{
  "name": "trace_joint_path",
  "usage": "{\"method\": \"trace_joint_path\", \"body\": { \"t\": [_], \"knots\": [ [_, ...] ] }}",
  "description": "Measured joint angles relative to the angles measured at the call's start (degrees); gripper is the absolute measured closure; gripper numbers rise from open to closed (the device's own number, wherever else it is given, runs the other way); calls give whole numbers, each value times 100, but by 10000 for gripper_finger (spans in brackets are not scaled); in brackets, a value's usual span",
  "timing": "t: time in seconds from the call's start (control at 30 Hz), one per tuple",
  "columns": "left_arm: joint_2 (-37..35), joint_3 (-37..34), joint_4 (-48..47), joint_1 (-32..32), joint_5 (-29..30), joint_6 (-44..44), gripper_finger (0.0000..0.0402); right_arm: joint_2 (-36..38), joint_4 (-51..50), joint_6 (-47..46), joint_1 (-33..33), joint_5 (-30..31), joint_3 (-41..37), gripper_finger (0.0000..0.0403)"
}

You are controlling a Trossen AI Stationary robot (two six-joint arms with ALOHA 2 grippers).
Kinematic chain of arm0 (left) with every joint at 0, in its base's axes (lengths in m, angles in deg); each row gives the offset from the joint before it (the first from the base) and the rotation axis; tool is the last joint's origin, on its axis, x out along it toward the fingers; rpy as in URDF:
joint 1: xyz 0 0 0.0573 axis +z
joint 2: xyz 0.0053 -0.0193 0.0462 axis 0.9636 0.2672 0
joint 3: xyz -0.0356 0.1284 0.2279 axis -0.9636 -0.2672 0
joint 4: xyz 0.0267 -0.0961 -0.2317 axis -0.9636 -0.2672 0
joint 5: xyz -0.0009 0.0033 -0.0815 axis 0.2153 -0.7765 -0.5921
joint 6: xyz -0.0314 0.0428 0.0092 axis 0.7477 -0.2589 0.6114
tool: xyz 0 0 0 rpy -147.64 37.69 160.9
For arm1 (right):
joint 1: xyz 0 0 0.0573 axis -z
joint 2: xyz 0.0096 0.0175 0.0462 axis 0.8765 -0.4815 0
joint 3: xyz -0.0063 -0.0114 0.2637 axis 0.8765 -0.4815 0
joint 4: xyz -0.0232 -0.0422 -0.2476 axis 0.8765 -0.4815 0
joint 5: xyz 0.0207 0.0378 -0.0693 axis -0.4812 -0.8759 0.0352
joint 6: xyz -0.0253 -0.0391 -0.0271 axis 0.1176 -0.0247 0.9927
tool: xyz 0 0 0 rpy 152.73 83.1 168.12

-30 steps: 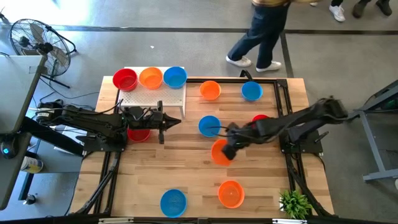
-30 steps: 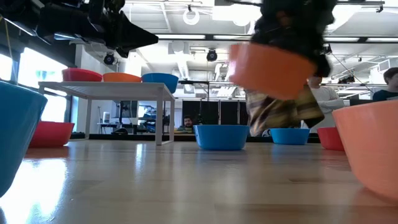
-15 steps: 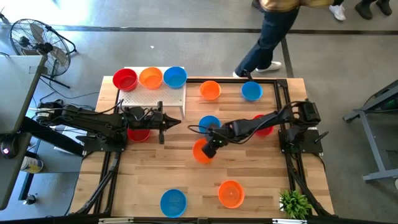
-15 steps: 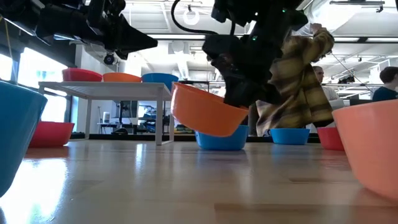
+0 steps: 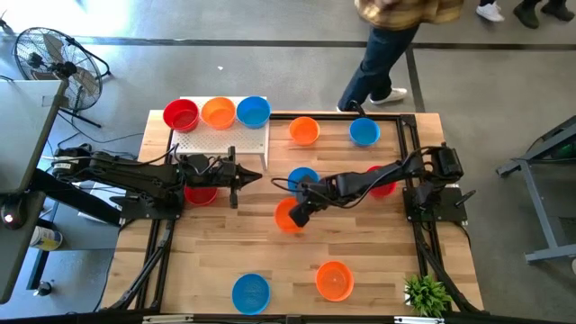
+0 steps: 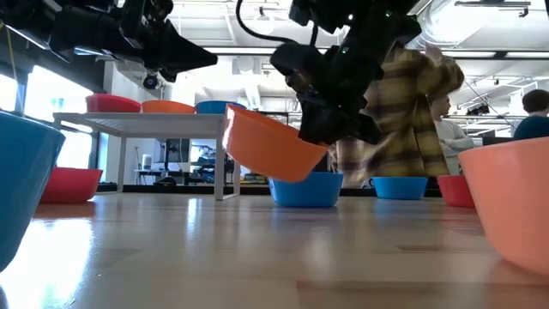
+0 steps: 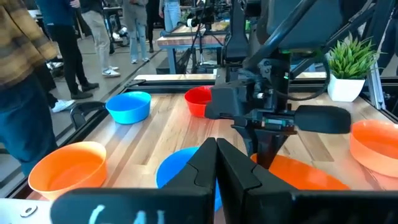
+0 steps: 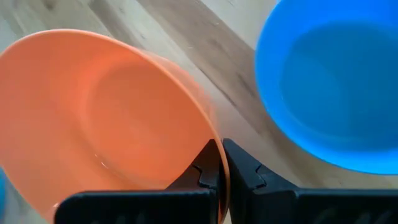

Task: Pick & Place Mini bowls
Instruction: Stack the orange bowl on top of the other orange bowl on the shelf

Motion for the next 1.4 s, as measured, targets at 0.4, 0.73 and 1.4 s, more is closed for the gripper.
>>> {"method": "trace_joint_path", "body": {
  "t": [0.4,0.73,1.4],
  "knots": [
    [0,4,-45,0,2,-53,399,-369,431,-62,-80,72,-2,402],
    [0,4,-81,0,17,-91,399,-450,471,120,-84,192,-2,390],
    [0,2,-122,0,-2,-88,399,-529,777,310,-85,122,-2,344]
  ]
}}
